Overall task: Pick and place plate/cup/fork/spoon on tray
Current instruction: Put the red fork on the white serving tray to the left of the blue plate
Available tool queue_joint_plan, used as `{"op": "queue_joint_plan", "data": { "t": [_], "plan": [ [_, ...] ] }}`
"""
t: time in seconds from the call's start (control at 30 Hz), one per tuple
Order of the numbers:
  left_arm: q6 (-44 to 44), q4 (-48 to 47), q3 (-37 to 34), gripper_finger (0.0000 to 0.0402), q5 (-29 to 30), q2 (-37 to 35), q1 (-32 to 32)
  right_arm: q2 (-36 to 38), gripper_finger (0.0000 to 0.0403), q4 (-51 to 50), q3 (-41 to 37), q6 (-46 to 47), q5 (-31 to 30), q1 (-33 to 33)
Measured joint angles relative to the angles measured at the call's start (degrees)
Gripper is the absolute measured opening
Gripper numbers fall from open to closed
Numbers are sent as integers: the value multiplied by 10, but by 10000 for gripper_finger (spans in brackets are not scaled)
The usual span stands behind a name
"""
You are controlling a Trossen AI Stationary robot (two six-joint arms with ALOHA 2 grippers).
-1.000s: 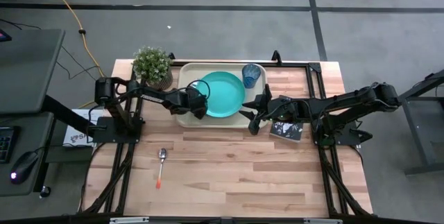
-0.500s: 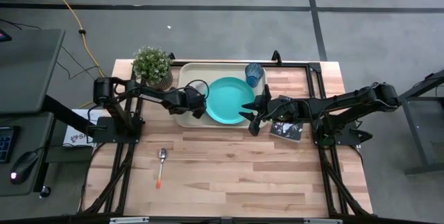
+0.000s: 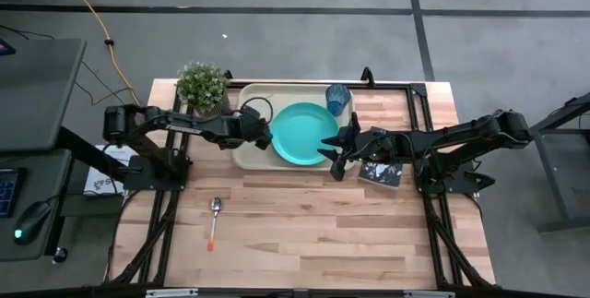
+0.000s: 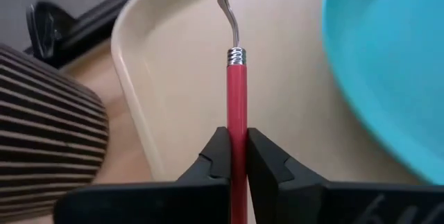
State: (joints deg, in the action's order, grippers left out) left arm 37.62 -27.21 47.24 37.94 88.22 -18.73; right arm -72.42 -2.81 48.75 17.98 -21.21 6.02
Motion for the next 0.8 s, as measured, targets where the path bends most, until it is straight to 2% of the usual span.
{"op": "queue_joint_plan", "data": {
  "t": [0.17,0.33,0.57,0.8],
  "plan": [
    [-40,8,0,0,-3,-79,24,0,142,-2,0,-4,2,0],
    [-77,59,1,0,0,-163,73,0,142,-2,0,-14,3,0],
    [-158,277,-58,0,-35,-229,154,0,142,-2,0,-15,3,0],
    [-198,531,-143,0,-128,-232,193,0,142,7,0,-20,1,0]
  ]
}}
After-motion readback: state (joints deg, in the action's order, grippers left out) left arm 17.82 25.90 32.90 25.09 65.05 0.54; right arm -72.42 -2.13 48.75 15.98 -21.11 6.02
